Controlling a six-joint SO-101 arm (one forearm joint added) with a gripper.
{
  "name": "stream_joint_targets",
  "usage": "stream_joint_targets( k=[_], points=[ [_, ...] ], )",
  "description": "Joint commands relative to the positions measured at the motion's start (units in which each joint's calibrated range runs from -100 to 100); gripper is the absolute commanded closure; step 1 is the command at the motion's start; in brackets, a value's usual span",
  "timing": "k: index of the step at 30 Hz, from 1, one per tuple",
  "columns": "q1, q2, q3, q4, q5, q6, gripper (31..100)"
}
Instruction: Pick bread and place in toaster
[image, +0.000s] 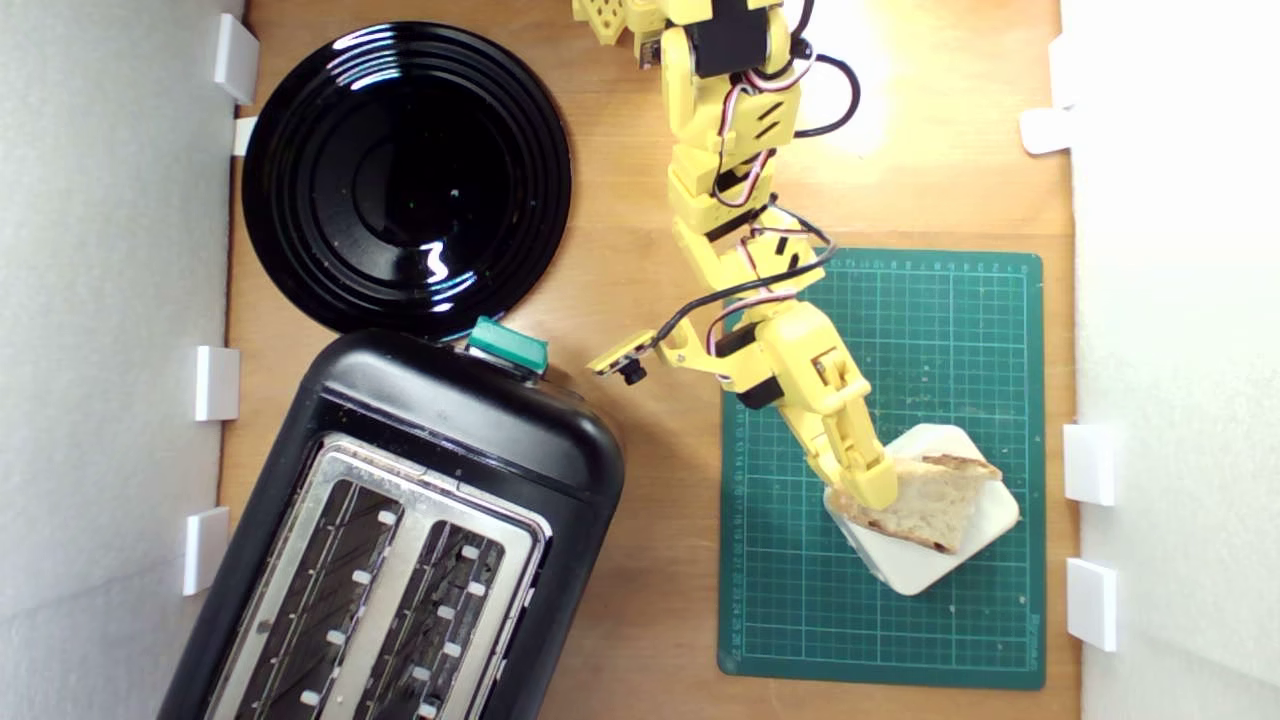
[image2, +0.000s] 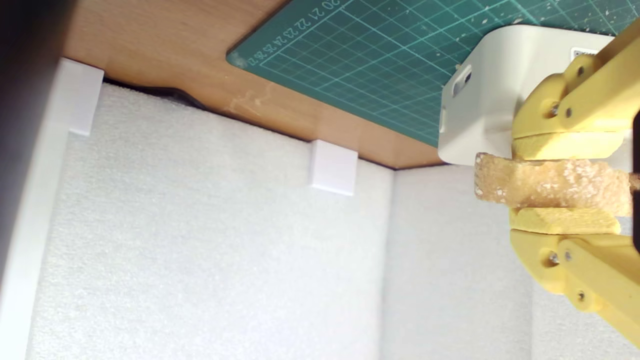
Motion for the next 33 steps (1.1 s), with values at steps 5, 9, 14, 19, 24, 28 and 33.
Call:
stream_joint_targets(
  k=[5, 9, 14, 19, 24, 28, 33],
  points=[
    [-0.03, -3.38, -0.76, 0.21, 0.1, -0.07, 77.1],
    [0.05, -3.55, -0.76, 0.21, 0.1, -0.07, 82.9],
    [0.05, -4.22, -0.76, 0.12, 0.01, 0.35, 83.4],
    [0.78, -6.96, -0.76, 0.03, 0.01, 0.4, 83.4],
    [3.2, -14.12, -0.49, 0.12, 0.1, 0.4, 83.4],
    [5.53, -21.1, -0.49, 0.94, 0.1, 0.03, 83.0],
    [7.15, -29.26, -0.67, 0.94, 0.1, 0.19, 82.7]
  ],
)
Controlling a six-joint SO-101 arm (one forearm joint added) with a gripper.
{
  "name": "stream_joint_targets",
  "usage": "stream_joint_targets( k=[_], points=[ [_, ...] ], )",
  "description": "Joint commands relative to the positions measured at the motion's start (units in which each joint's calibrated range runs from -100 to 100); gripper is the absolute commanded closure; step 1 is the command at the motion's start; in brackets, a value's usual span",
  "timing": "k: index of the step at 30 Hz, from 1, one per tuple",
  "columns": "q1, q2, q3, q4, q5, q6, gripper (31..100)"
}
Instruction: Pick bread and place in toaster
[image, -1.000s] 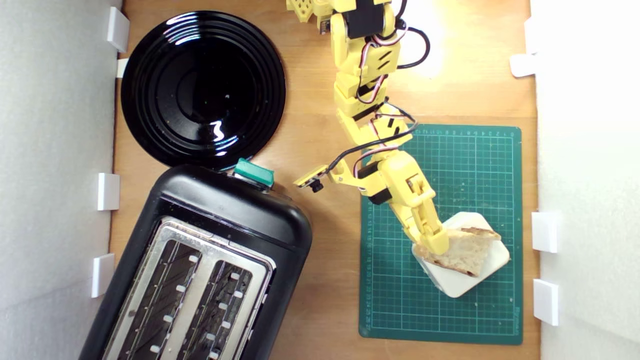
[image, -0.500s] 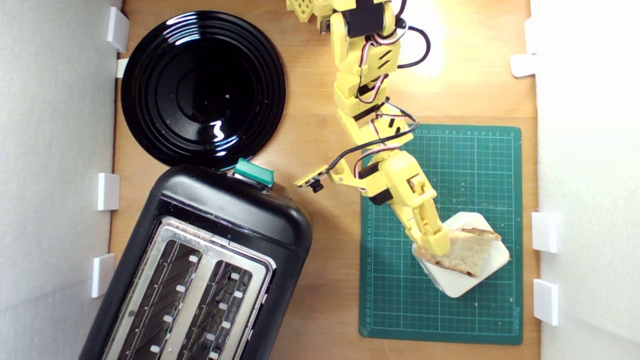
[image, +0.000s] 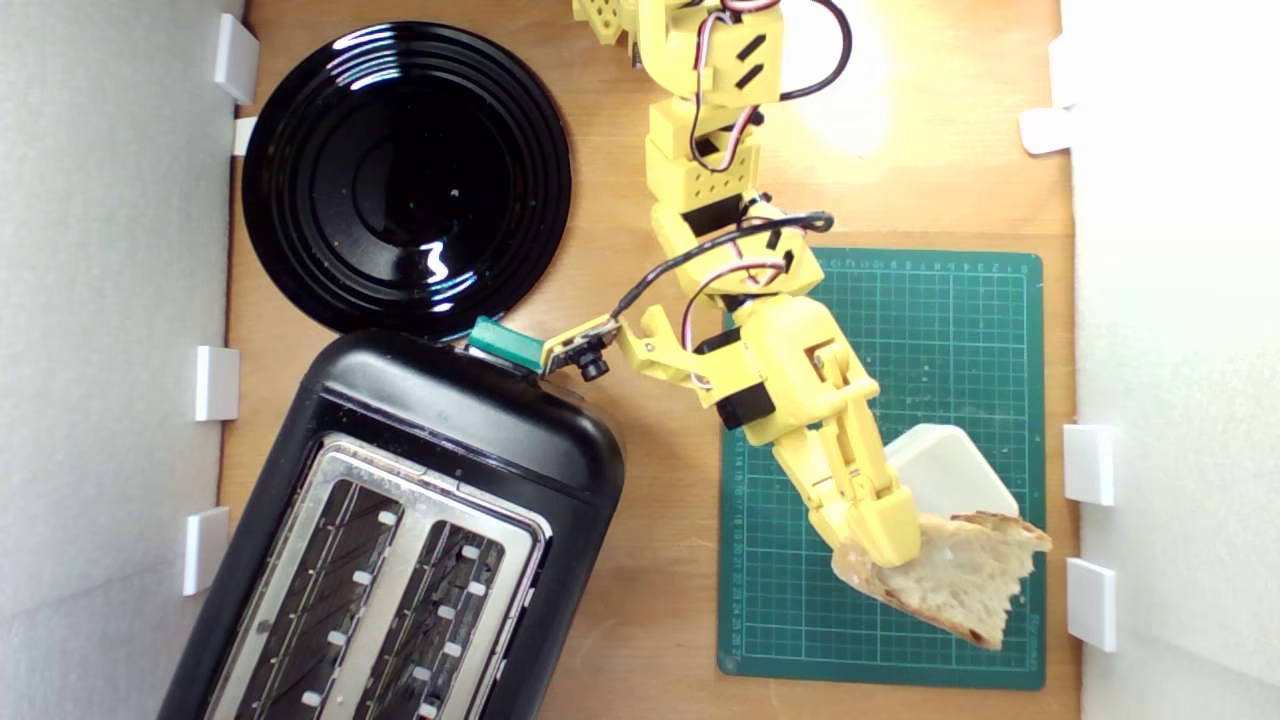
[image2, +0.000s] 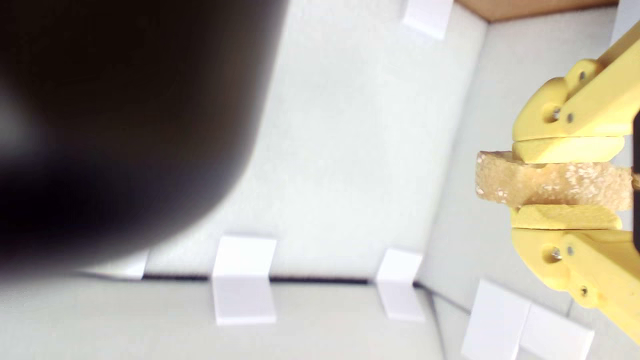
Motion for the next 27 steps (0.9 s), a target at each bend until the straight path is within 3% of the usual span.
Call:
stream_joint_targets(
  k=[1, 14, 19, 27],
  points=[
    [1.28, -9.17, -0.94, 0.32, 0.01, 0.3, 82.7],
    [7.72, -30.72, -1.4, 0.68, 14.77, 0.4, 82.7],
    [7.88, -43.94, -2.12, -0.14, 28.85, 1.08, 82.7],
    [7.72, -53.84, -7.21, -0.5, 46.94, 6.63, 83.3]
  ],
)
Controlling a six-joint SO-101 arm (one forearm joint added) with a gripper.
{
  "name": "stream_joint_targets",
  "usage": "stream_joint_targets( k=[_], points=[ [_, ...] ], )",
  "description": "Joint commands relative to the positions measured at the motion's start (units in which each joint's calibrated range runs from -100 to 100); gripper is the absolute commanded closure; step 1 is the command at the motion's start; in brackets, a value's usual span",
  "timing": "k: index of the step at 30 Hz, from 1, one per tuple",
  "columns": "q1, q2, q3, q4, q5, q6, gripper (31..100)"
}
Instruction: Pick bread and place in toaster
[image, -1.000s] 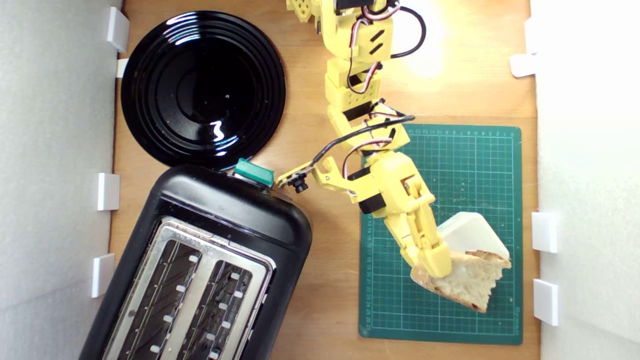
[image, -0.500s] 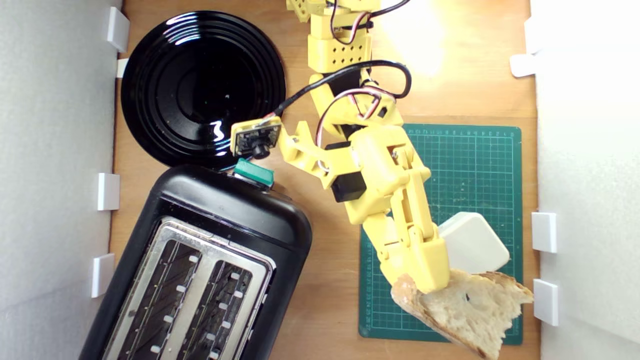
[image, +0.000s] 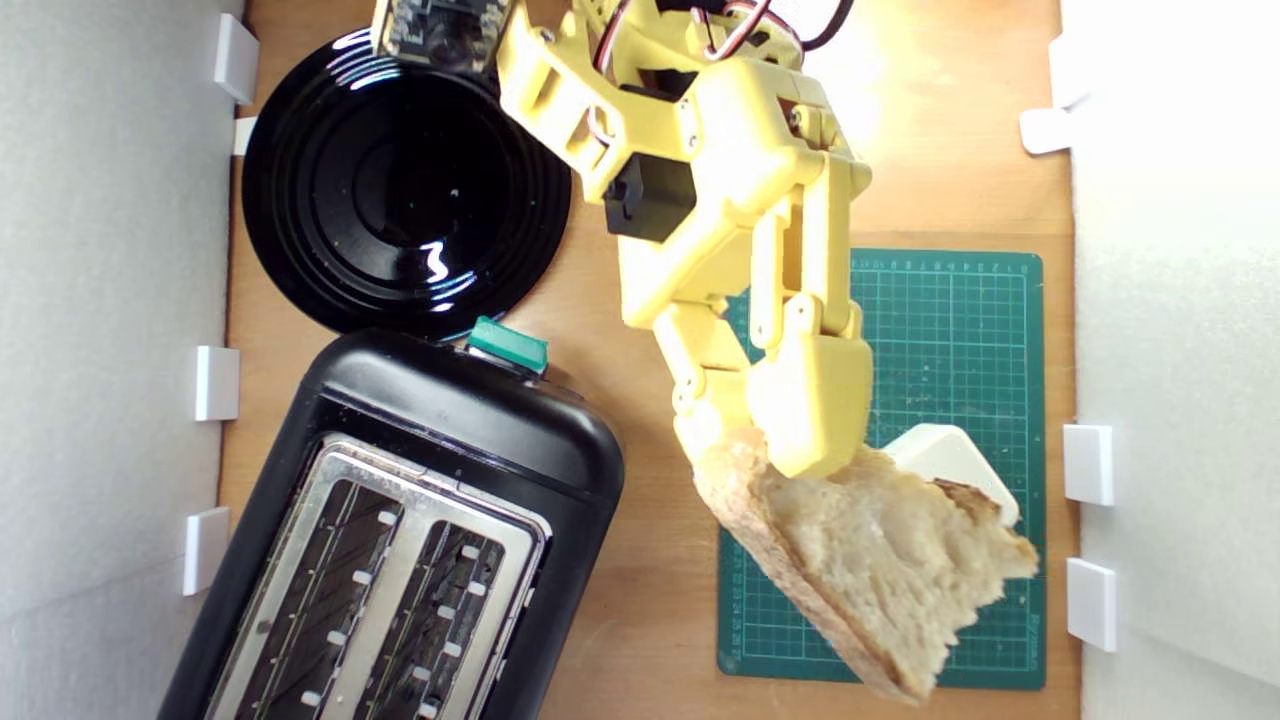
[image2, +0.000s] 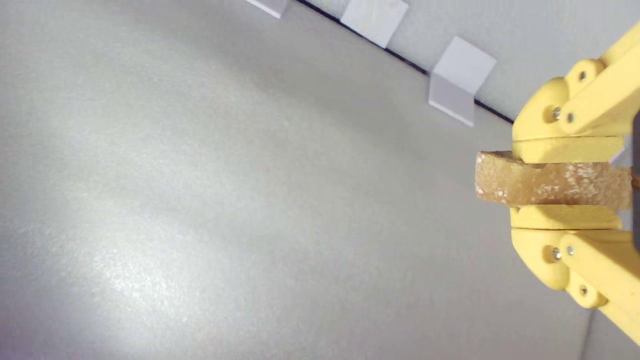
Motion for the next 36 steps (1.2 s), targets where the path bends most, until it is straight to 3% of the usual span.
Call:
stream_joint_targets(
  k=[1, 5, 10, 15, 24, 36],
  points=[
    [0.31, -6.46, -6.73, -0.5, 8.73, 3.23, 83.3],
    [-0.5, -6.63, -13.08, -1.77, 20.34, 9.45, 83.4],
    [0.47, -6.63, -21.35, -14.1, 30.92, 19.65, 83.4],
    [3.37, -7.05, -22.98, -21.26, 35.36, 29.75, 83.4],
    [8.37, -6.71, -30.97, -21.44, 51.65, 40.27, 83.4],
    [15.05, -7.55, -31.24, -21.44, 57.2, 49.63, 83.4]
  ],
)
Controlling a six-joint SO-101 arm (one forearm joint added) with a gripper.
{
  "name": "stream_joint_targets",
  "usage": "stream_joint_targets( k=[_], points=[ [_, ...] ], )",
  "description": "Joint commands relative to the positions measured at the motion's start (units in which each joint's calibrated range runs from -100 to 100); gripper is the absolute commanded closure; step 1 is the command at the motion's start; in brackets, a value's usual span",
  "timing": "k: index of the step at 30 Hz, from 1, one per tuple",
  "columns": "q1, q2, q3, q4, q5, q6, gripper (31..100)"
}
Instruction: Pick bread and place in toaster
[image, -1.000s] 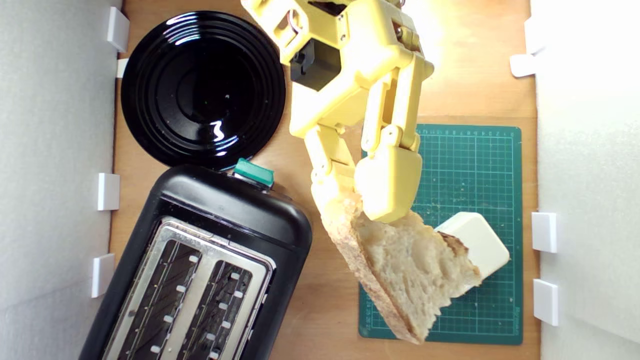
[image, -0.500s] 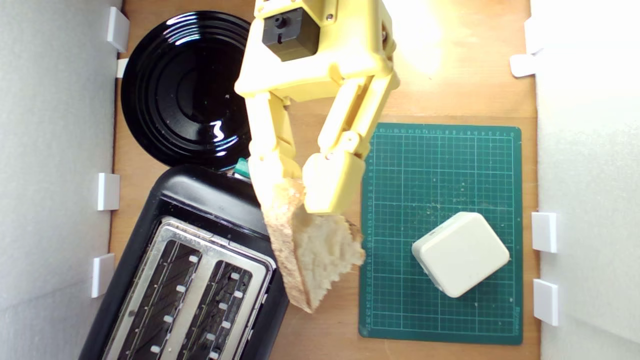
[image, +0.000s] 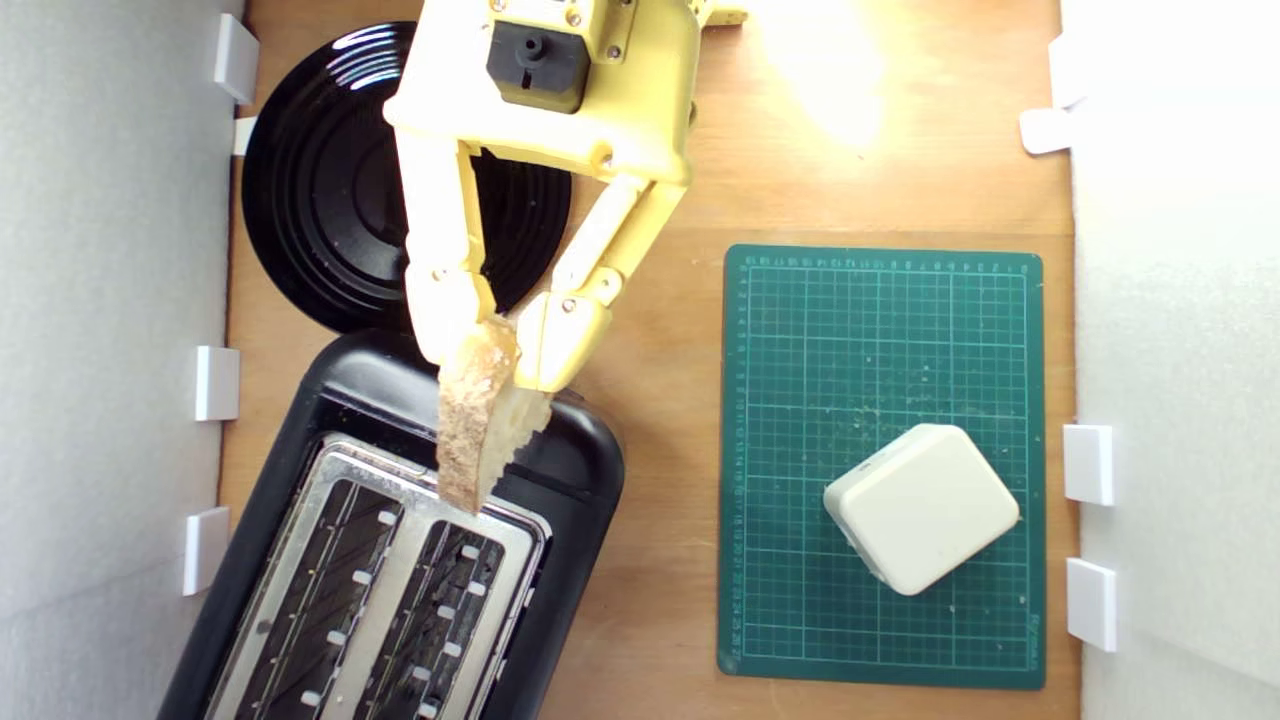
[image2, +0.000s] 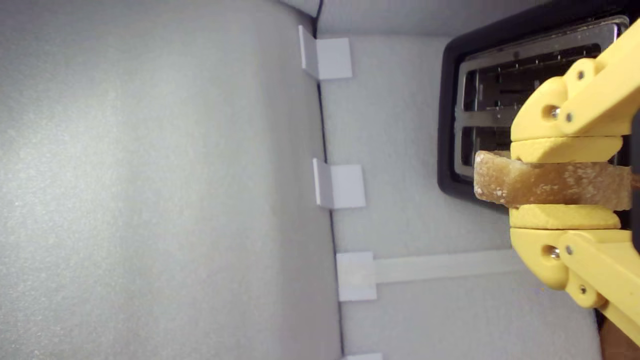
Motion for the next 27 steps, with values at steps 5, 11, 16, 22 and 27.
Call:
stream_joint_targets(
  k=[5, 11, 16, 22, 27],
  points=[
    [2.71, -2.59, -4.15, -0.48, -0.09, 3.18, 83.4],
    [4.48, -2.67, -4.15, -0.12, -0.43, 5.9, 83.4],
    [4.56, -2.34, -3.97, 0.25, -4.87, 5.74, 83.4],
    [7.46, -1.84, -3.88, 0.34, -6.15, 5.64, 83.4],
    [9.64, -1.67, -3.25, 0.34, -10.42, 3.91, 83.4]
  ],
)
